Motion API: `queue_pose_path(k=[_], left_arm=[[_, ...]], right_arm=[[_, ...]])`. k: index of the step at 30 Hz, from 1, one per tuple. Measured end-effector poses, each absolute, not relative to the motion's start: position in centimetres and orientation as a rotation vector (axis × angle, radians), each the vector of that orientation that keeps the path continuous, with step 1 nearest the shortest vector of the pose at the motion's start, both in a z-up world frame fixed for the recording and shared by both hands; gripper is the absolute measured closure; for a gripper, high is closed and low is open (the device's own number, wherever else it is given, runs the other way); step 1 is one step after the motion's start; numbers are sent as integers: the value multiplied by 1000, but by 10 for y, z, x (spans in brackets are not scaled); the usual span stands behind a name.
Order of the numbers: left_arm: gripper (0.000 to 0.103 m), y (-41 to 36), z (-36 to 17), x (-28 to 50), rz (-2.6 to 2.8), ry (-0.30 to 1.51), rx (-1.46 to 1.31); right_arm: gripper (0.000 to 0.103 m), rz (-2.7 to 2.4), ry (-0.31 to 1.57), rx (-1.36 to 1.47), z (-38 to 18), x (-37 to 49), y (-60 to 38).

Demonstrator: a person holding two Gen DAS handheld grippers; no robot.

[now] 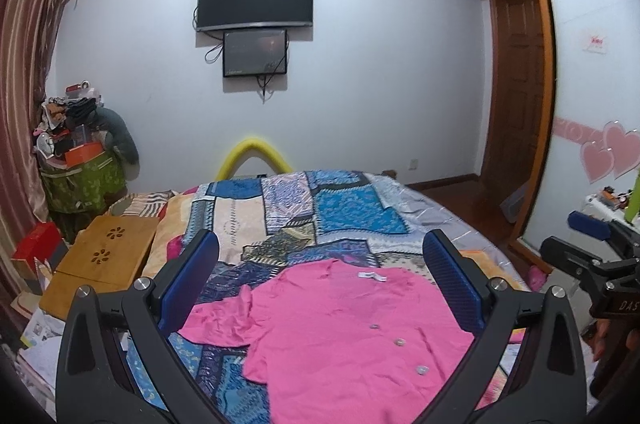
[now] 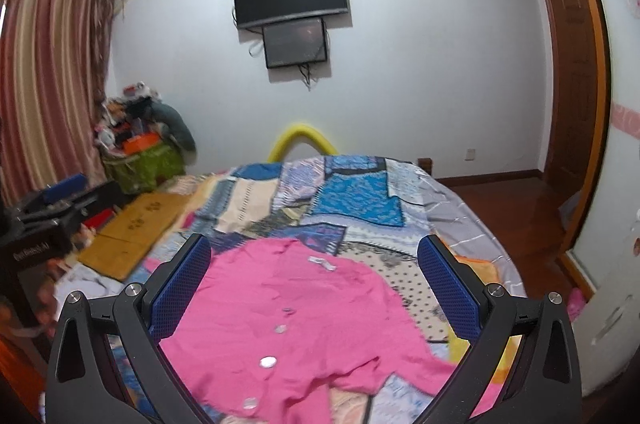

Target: Fold small clothes

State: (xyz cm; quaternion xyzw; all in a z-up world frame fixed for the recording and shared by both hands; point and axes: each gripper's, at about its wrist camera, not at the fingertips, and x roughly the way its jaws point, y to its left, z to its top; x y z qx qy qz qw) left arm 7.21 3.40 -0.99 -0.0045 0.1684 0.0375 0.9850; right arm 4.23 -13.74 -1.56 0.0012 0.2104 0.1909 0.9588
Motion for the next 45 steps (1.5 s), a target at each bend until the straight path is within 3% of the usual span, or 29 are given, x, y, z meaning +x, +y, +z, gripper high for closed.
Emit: queue_pose_path(k=[14, 30, 35, 38, 40, 43, 45], left_arm=[[0, 74, -65, 205, 36, 617, 29], [0, 133, -185, 343, 58, 1036, -43], [1, 149, -215, 365, 50, 1092, -88], [14, 150, -229, 374, 35, 1124, -97], [20, 149, -237, 379, 17, 1144, -107], [31, 149, -243, 384, -2, 1154, -131], [33, 148, -245, 385, -12, 1150, -137]], right_arm=[[0, 371, 667, -75, -62, 142, -144], [3, 440, 1058, 21, -150, 260, -163], [13, 466, 1184, 67, -189, 281, -163], [22, 472, 1227, 84, -206, 288, -161], [34, 478, 1248, 88, -216, 293, -159], [40, 491, 1254, 88, -223, 296, -156], [49, 511, 1238, 81, -221, 296, -155]])
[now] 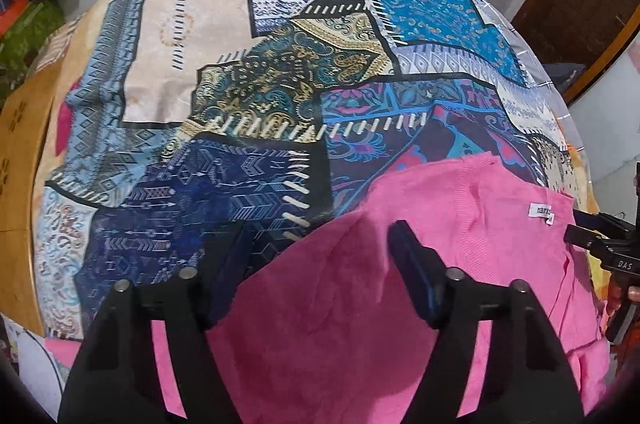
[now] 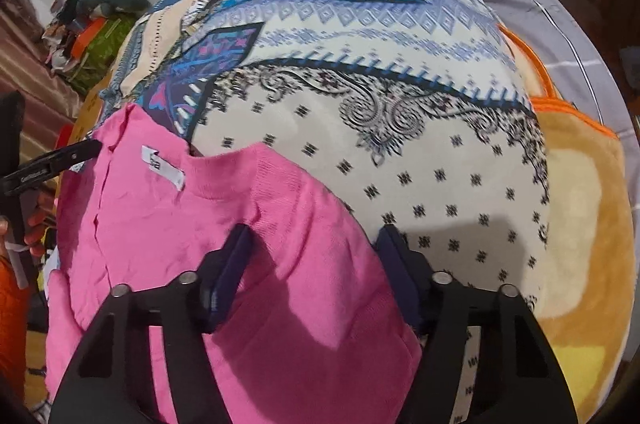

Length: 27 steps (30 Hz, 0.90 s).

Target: Fold small clothes

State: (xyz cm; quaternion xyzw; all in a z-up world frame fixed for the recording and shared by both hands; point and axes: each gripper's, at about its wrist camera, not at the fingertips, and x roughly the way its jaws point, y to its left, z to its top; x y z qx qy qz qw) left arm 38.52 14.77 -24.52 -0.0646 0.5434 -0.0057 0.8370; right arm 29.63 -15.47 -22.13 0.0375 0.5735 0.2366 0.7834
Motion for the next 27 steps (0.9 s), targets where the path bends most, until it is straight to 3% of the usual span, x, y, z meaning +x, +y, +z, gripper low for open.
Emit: queue_pose_path(k=[2, 5, 6, 8, 10, 27], left_arm=[[37, 145, -245, 386, -25, 1134, -136], [53, 137, -242, 385, -63, 1121, -113], [63, 135, -241, 385, -78, 1121, -110], [74, 129, -239, 383, -96, 1118, -85], [95, 123, -237, 383, -106, 1117, -54], [97, 161, -226, 406, 84, 1050, -87]], right_arm=[[61, 532, 1232, 87, -220, 297, -153], [81, 559, 1226, 82, -218, 297, -148], [89, 569, 1223, 75, -217, 296, -145], [94, 571, 1212, 42, -215, 295, -138], [97, 563, 1188, -5, -212, 296, -130], [98, 466, 1055, -89, -187, 363, -96]])
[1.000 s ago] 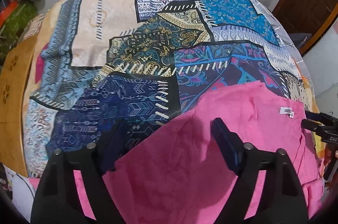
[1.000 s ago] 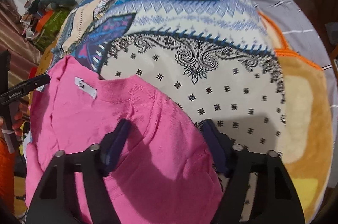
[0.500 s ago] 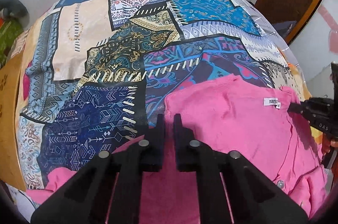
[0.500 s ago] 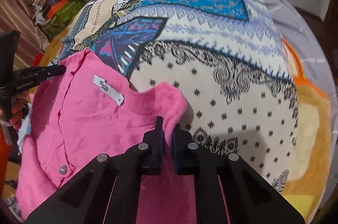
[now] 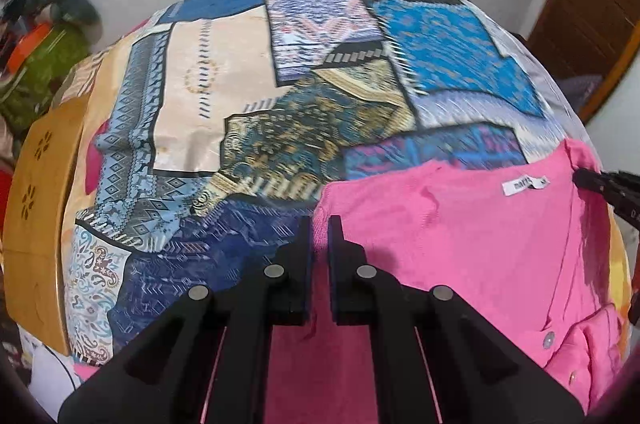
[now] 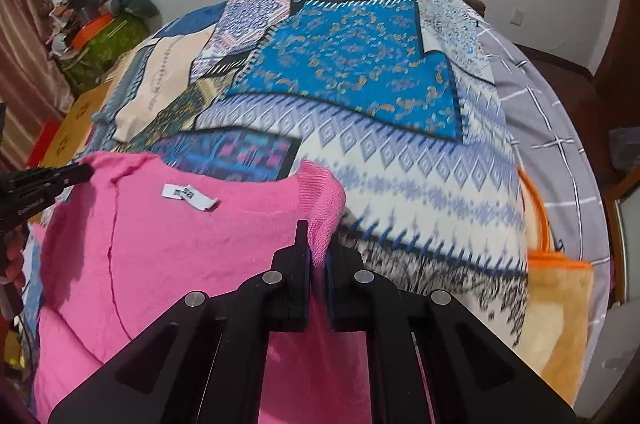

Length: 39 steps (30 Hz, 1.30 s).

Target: Fold small clothes

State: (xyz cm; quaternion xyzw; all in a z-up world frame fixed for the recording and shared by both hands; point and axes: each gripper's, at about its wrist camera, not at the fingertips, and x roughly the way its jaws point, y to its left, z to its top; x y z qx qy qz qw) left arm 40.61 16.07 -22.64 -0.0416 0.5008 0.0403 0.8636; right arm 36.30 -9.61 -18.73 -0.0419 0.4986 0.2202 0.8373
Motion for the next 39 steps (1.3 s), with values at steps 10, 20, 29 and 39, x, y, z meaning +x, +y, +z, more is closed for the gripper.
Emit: queue_pose_path(k=[10, 20, 29, 39], left_arm=[[97, 160, -233, 407, 66, 1069, -94], [81, 177, -184, 366, 110, 997, -139], [36, 214, -127, 290, 204, 866, -155], [24, 280, -132, 221, 328, 892, -213]], right_arm=[[80, 478, 1123, -101, -194, 356, -92], [59, 505, 1045, -78, -139, 317, -89], [40, 541, 942, -97, -89, 267, -73], [37, 596, 938, -161, -89, 230, -35]])
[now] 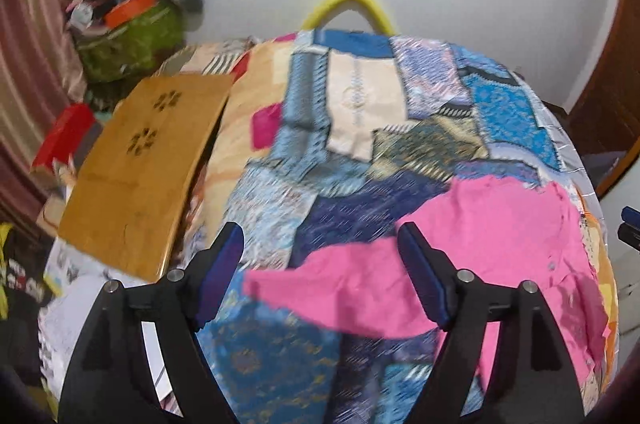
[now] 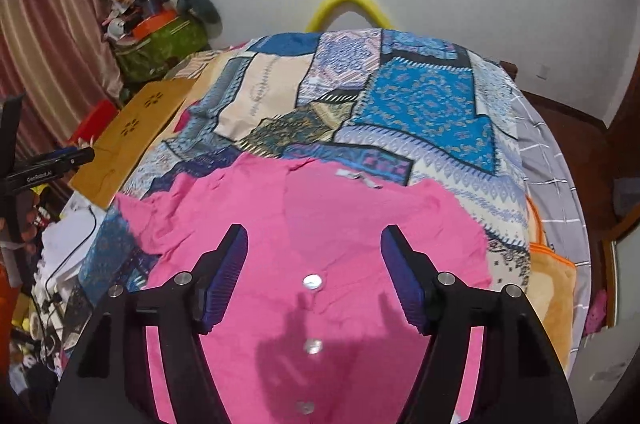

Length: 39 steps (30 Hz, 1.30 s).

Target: Fold small clothes

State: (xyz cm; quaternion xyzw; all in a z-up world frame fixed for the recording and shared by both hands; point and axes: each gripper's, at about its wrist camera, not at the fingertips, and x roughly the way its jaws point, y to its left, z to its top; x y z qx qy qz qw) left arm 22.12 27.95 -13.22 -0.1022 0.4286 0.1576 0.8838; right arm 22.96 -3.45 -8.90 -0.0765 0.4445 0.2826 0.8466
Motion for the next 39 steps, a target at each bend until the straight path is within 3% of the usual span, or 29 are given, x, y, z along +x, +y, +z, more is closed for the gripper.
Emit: queue_pose_path(k=[12, 27, 29, 31, 33, 39], left_arm=[[25, 336, -227, 193, 293, 1064, -512], [43, 336, -288, 219, 134, 1130, -806], [52, 338, -290, 223, 147, 1117, -819], [79, 339, -291, 229, 183, 1124, -795], [97, 339, -293, 234, 219, 1141, -750], [101, 323, -260, 244, 314, 1085, -504]], right_arm=[[37, 626, 991, -238, -119, 213, 9], [37, 588, 1056, -267, -146, 218, 17], [37, 588, 1061, -267, -148, 219, 16], [37, 588, 1066, -263, -149, 220, 14], [37, 586, 1067, -259, -150, 220, 12], [37, 574, 1063, -232, -146, 222, -5]])
